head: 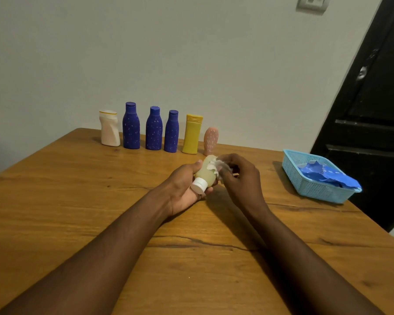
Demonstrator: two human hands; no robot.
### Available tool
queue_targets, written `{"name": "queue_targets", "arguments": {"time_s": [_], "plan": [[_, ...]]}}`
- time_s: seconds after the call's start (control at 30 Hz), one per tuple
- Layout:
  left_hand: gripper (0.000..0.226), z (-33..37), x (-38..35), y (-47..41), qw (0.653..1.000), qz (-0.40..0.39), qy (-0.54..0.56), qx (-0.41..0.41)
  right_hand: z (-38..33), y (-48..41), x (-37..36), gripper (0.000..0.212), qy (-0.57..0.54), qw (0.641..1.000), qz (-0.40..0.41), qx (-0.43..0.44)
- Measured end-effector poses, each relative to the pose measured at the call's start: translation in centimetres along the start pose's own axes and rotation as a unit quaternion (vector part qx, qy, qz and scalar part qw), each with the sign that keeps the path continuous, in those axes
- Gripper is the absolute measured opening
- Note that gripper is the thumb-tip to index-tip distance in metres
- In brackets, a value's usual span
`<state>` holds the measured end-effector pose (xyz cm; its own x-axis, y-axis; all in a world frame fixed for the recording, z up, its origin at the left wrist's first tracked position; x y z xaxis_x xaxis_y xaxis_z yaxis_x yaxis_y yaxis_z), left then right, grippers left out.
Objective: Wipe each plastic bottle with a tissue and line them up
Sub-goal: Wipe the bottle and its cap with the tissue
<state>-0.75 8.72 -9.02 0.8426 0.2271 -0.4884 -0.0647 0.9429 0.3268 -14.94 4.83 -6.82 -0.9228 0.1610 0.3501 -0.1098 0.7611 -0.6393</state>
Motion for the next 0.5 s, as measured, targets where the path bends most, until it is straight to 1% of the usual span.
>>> {"name": "queue_targets", "arguments": {"time_s": [0.07,0.2,0.27,0.33,0.43,0.5], "plan": [[0.036,0.1,0.4,-0.7,0.999,0.028,0.018,-0.006,-0.5,0.5,-0.5,0.020,-0.012,0.999,-0.042,0.012],[0.042,0.4,1.1,-1.0,0.998,0.055,0.035,-0.002,-2.4,1.3,-1.7,0.027,-0.014,0.984,-0.157,0.084],[0.042,0.5,1.3,-1.0,0.998,0.053,0.025,0.003,-2.7,1.3,-1.9,0.029,-0.013,0.981,-0.172,0.089],[0.039,0.6,1.1,-0.8,0.999,0.044,0.011,-0.005,-2.5,1.0,-1.4,0.027,-0.005,0.987,-0.139,0.085],[0.035,0.5,0.6,-0.6,0.999,0.030,-0.005,-0.019,-1.5,0.1,0.0,0.023,0.017,0.997,-0.043,0.068],[0.033,0.4,0.4,-0.3,1.000,0.015,-0.011,-0.016,-0.8,-0.4,0.9,0.018,0.032,0.998,0.006,0.051]]}}
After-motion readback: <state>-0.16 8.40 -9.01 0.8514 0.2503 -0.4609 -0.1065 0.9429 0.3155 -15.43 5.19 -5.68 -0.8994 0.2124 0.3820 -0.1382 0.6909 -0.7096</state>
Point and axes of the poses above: each hand's wrist, its own y-axis away from the middle knuckle, its own x-axis out of the back of the hand, z = x × y, the point moved 4 cm from there along -y, towards the middle knuckle, and after that the axes turned 4 degrees about z, right-handed, at the moved point
